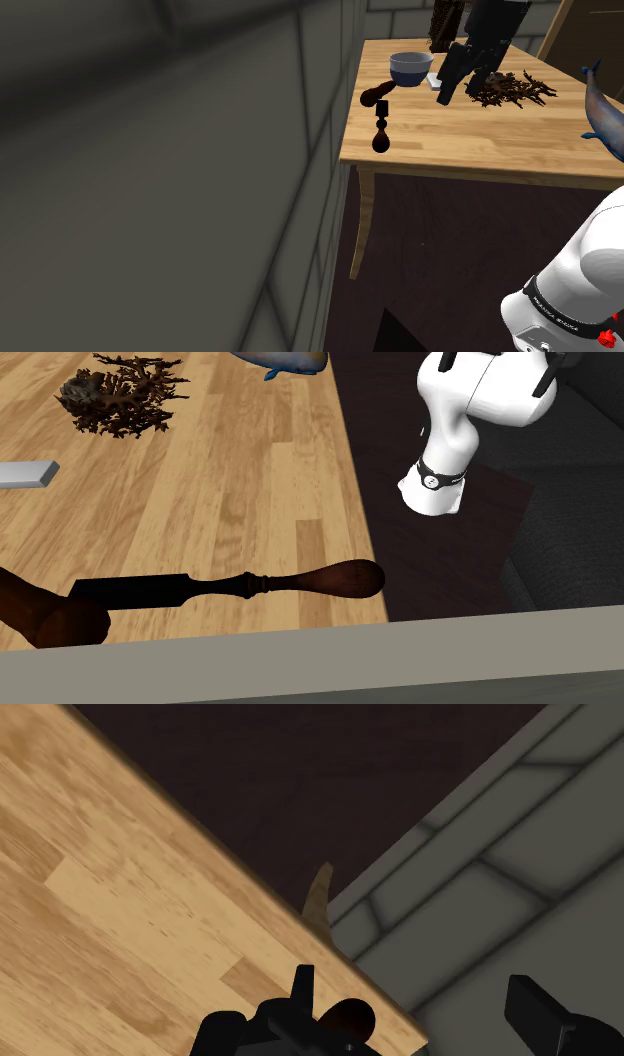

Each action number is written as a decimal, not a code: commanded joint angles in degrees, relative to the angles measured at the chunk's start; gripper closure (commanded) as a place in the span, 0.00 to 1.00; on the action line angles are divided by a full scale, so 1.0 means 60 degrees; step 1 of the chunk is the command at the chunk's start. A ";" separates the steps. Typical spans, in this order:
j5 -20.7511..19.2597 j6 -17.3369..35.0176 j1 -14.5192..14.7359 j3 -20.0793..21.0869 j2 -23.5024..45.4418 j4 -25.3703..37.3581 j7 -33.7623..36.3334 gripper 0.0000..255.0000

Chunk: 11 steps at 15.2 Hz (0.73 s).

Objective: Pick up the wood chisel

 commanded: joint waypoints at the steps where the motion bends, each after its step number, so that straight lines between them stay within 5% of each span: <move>1: 0.0000 0.0000 0.0000 0.0000 0.0000 0.0000 0.0000 0.00; 11: -0.0653 0.1811 -0.0720 0.0183 0.3366 0.1055 0.0809 0.00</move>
